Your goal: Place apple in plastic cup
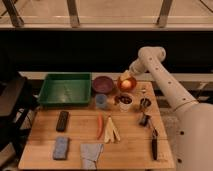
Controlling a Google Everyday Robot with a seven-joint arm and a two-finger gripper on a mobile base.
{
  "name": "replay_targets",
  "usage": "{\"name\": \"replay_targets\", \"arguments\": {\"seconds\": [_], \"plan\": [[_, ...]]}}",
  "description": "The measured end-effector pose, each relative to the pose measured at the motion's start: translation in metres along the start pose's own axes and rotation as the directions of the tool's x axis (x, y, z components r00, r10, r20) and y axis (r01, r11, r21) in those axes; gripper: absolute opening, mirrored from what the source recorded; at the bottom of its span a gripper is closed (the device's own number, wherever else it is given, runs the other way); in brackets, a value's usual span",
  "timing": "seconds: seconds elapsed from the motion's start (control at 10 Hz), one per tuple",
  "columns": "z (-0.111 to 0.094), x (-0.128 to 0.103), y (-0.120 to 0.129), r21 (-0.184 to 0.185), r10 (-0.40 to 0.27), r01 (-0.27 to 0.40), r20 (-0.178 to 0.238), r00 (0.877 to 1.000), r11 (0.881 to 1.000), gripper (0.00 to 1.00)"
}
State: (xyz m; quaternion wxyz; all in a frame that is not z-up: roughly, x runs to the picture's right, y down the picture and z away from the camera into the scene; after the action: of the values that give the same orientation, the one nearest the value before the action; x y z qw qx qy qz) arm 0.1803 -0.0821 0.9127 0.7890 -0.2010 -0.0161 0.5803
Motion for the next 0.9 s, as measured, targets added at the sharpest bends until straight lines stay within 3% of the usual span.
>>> {"name": "replay_targets", "arguments": {"seconds": [0.2, 0.4, 0.9], "plan": [[0.017, -0.007, -0.008, -0.033, 0.033, -0.033, -0.022, 0.999, 0.999, 0.70], [0.021, -0.007, -0.011, -0.046, 0.046, -0.047, -0.027, 0.999, 0.998, 0.70], [0.036, -0.004, 0.002, -0.039, 0.010, -0.010, -0.021, 1.000, 0.999, 0.70]]}}
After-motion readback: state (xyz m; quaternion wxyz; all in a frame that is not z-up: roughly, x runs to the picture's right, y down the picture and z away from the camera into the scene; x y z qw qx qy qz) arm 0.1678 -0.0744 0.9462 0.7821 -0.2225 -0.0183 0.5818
